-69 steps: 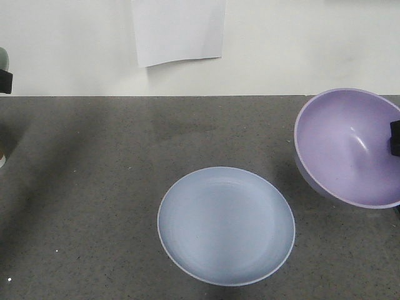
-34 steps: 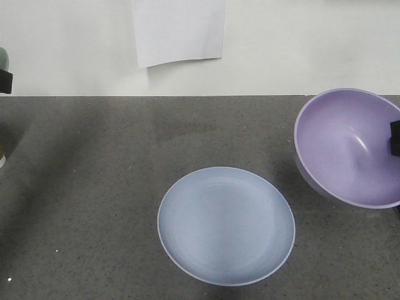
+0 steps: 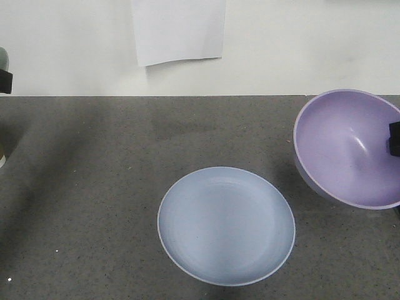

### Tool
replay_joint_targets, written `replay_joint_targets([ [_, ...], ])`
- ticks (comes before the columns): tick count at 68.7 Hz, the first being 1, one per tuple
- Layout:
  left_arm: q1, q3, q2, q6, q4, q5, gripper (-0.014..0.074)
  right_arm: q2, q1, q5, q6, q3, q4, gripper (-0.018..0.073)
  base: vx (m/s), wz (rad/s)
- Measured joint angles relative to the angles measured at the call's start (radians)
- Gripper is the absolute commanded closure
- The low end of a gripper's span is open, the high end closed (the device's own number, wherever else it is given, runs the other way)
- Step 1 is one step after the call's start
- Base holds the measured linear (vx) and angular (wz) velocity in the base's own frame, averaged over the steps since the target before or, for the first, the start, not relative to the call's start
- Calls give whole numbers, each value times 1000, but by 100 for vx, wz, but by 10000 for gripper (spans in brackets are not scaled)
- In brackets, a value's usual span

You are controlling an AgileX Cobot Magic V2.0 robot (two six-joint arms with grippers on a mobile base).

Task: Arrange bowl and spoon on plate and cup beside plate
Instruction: 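Lower the lavender bowl onto the plate center with the right gripper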

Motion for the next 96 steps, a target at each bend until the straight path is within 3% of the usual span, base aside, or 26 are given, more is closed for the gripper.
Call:
replay_joint_targets([
  [40, 0, 0, 0, 0, 0, 0, 603, 281, 4, -31, -136, 0, 188, 564, 0, 0],
  [72, 0, 0, 0, 0, 0, 0, 603, 466, 242, -138, -75, 0, 99, 563, 0, 0],
  [96, 0, 0, 0, 0, 0, 0, 603, 574, 302, -196, -38, 0, 84, 563, 0, 0],
])
